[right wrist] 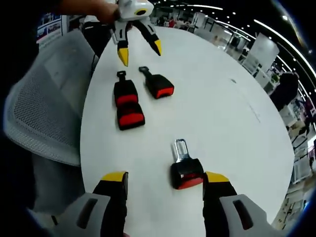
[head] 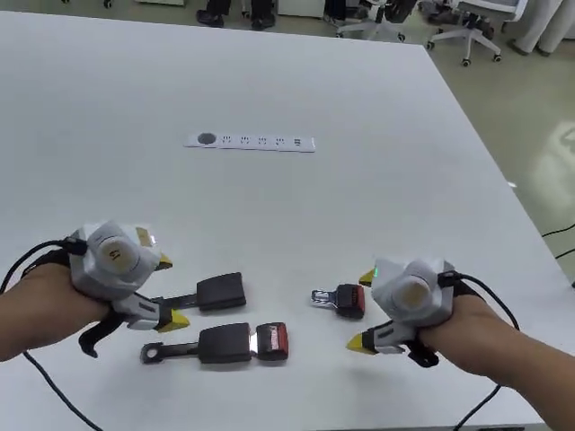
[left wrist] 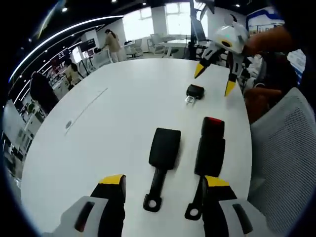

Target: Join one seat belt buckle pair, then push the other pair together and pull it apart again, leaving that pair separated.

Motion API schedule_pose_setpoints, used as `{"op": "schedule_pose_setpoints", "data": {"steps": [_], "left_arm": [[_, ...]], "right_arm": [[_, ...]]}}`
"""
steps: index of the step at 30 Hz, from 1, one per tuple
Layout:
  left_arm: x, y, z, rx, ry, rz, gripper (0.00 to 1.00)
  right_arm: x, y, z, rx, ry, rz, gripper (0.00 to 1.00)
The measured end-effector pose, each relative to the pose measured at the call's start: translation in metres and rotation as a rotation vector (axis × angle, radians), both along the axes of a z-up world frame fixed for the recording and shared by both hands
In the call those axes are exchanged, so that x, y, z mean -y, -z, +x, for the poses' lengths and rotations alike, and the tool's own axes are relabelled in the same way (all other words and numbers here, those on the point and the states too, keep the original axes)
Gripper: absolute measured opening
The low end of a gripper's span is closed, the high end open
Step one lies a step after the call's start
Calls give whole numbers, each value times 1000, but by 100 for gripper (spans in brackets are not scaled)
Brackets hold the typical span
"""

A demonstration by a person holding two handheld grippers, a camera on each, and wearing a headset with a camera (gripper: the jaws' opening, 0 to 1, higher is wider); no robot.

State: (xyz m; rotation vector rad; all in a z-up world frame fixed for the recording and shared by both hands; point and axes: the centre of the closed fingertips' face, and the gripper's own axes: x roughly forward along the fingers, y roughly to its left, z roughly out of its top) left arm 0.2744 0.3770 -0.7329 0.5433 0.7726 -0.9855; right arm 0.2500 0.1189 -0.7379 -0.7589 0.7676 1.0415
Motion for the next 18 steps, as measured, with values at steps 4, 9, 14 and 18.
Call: {"op": "schedule_pose_setpoints", "data": {"steps": [4, 9, 14, 18], "left_arm": [[-12, -10, -23, 6, -23, -32, 68], [-27, -15, -41, 14, -51, -53, 76], [-34, -19, -53, 18, -117, -82, 83], [-39, -21, -56, 41, -122, -79, 90]], "right_arm": [[-2, -6, -12, 6, 40, 38, 62], [-1, -8, -12, 34, 122, 93, 73], [1, -8, -22, 41, 166, 124, 81], [0, -8, -27, 45, 209, 152, 90]]}}
